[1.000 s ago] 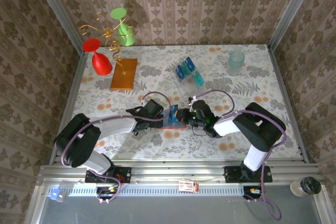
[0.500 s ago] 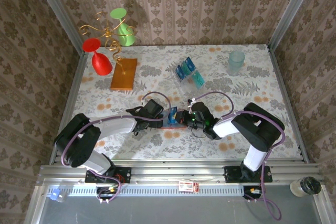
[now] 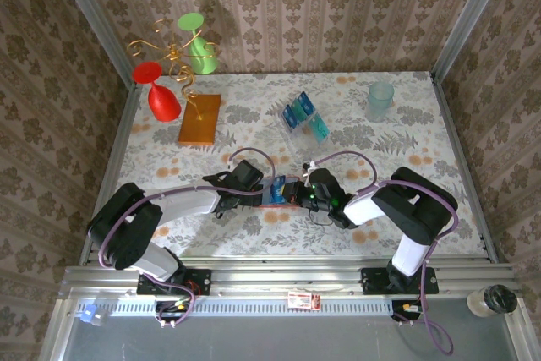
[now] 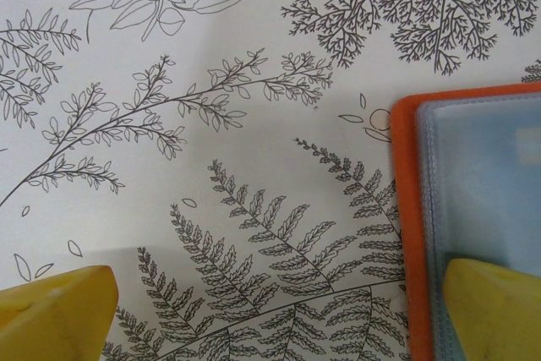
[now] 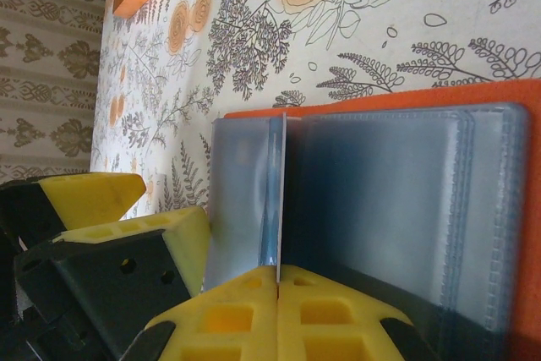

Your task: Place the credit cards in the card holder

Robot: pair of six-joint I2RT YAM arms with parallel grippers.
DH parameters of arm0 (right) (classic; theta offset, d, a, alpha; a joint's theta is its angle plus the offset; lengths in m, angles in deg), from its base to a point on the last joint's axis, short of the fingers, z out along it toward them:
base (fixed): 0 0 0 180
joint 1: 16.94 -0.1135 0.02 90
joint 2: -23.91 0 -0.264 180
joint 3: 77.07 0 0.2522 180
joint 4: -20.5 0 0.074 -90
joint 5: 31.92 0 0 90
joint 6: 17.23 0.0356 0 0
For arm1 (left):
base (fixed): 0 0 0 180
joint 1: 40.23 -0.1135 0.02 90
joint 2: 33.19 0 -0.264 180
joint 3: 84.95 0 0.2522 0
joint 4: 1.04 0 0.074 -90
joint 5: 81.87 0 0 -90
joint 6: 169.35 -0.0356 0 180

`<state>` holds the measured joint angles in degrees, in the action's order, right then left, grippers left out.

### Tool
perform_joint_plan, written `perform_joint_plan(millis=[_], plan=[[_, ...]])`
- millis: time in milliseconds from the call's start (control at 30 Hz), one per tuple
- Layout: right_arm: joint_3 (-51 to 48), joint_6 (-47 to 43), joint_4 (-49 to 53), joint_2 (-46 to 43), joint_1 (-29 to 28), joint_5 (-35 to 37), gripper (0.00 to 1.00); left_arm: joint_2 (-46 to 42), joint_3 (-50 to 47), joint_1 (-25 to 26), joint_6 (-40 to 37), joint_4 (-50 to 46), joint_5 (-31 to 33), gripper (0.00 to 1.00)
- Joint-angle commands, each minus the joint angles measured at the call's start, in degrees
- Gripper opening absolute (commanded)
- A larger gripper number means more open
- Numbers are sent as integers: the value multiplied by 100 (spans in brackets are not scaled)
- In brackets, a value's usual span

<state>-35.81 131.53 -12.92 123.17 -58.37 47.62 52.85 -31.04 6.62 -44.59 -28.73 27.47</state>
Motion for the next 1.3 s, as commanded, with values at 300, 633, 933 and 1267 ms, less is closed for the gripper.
perform_joint_plan(millis=[300,633,933,1267], plan=[[-130,32,56,176,-54,264,0,48,-24,34,66,-103,-23,100],[33,-264,490,-418,225,211,0,60,-84,29,81,-83,-26,100],[251,-333,505,-397,364,167,0,52,-111,35,97,-66,-22,100],[352,-183,-29,-26,364,155,0,64,-94,41,88,-74,-43,100]])
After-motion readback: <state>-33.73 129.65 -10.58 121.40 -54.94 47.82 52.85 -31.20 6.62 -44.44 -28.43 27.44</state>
